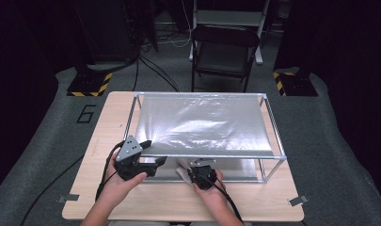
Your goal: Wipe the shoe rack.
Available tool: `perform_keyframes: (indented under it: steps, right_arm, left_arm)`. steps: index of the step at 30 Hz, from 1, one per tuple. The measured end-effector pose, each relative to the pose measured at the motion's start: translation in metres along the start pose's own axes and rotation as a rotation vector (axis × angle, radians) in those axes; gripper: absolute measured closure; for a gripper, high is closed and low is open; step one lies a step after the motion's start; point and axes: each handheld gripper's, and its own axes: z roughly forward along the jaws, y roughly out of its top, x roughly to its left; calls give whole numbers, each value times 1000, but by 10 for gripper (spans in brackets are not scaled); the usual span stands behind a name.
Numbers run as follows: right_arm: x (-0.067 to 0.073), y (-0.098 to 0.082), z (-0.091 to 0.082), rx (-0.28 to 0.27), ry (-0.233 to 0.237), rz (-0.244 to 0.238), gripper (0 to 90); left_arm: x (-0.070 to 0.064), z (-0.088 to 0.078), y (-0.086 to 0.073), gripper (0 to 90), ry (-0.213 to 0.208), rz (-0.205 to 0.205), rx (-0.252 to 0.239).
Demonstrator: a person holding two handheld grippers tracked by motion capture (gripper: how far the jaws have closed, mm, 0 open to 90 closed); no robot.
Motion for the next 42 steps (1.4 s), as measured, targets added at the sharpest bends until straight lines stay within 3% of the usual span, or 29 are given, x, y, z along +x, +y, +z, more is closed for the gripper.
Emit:
perform_keyframes:
  steps: [3,4,5,8,11,12,14,16,21,22,23,24,26,28,29,30,31,34,35,36,37,38,41,42]
  right_arm:
    - [7,5,9,-25,8,4,820]
    - [8,7,10,7,10,-4,820]
    - [11,9,13,2,36,-1,820]
    - [17,12,16,-1,7,-37,818]
    - [15,11,15,-3,22,-31,815]
    - [13,8,13,-3,-11,-39,812]
    - [12,8,11,0,-21,-40,811]
    - [3,0,3,-31,-44,-35,811]
    - [-11,-8,-7,-32,-60,7,797]
    - [-12,-10,-11,-12,-53,100,708]
    - [-15,-11,-13,-12,-45,110,634]
    - [-16,-12,-17,-37,-30,143,583]
    - [-17,-13,-23,-68,-33,160,568]
    - [-25,-17,-47,-171,-96,112,533]
    - [-25,-17,-47,-171,-96,112,533]
    - [-31,-21,-60,-169,-139,104,529]
    - [-31,-21,-60,-169,-139,104,529]
    - [-53,-37,-73,-128,-190,120,544]
    - [-53,-37,-73,-128,-190,120,544]
    - [-64,-43,-73,-135,-192,168,545]
    - [-64,-43,-73,-135,-192,168,545]
    - [-72,-47,-72,-120,-181,199,545]
    - [-75,-48,-68,-103,-180,197,542]
    - [-75,-50,-63,-62,-182,180,538]
  left_arm:
    - [0,0,-1,228,5,4,-5]
    - [0,0,-1,228,2,2,-5]
    - [0,0,-1,228,6,6,-9]
    - [1,-1,-2,228,5,13,-13]
    - [1,-1,-3,229,8,18,-18]
    - [0,-1,-3,230,12,20,-21]
    - [1,-1,-3,230,10,21,-16]
    - [1,-1,-2,230,4,23,-8]
    - [1,0,-1,231,10,25,-9]
    - [2,0,-1,230,8,26,-7]
    - [2,0,0,229,12,31,-8]
    - [4,0,-1,229,13,35,-14]
    - [5,0,-1,229,16,38,-21]
    - [4,-2,0,240,26,28,-29]
    - [4,-2,0,255,26,28,-29]
    - [2,-6,2,289,24,15,-26]
    - [2,-6,2,340,24,15,-26]
    - [-4,-19,10,347,0,24,-52]
    - [-4,-19,10,347,0,24,-52]
    - [-6,-22,12,347,-13,20,-61]
    - [-9,-25,14,347,-28,11,-61]
    - [-17,-28,16,347,-58,-8,-59]
    - [-25,-27,14,348,-81,-9,-39]
    - [-32,-25,11,348,-75,-4,-36]
